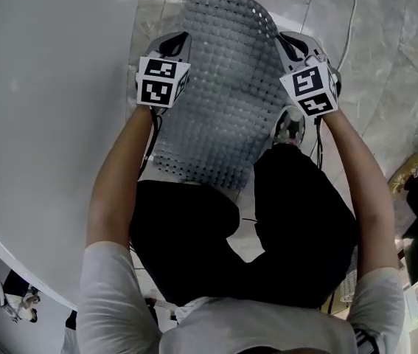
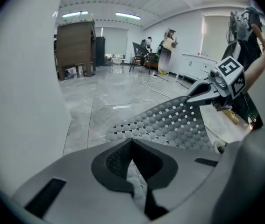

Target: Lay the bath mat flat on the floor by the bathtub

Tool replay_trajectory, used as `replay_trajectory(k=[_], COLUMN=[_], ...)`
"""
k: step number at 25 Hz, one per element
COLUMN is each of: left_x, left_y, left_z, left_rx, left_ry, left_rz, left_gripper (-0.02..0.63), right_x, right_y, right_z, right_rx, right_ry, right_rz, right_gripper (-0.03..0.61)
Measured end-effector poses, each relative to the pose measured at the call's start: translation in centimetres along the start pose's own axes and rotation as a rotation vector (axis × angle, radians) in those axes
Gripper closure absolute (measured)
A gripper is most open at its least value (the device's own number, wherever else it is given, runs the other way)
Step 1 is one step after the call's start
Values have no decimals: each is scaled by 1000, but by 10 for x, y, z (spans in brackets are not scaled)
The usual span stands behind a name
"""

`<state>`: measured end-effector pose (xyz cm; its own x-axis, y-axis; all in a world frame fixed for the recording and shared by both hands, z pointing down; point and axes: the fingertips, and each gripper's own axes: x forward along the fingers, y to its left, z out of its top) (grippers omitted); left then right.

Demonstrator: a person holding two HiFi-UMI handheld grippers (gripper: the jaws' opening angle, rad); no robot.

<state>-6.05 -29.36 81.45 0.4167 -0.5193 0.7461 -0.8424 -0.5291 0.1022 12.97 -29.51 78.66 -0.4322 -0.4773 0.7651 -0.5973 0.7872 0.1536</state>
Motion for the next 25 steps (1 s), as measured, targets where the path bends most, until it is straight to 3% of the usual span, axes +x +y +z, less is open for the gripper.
replay_trajectory(k=[7,15,19,25], left_x=[7,24,26,42], left_y=[-4,-23,-21,-13], left_z=[6,2,11,15], left_rx=[179,225,211,197], left_ry=[5,37,24,46], left_rz=[-38,-43,-24,-15], left_gripper=[601,601,601,601], right_x=[14,59,75,87], right_y=[-38,-53,-48,-58], right_z=[-45,-61,-50,-57], right_rx=[106,156,112,133], right_ry=[-14,27,27,35], right_rz=[-47,7,37,47], right_gripper=[558,558,558,558])
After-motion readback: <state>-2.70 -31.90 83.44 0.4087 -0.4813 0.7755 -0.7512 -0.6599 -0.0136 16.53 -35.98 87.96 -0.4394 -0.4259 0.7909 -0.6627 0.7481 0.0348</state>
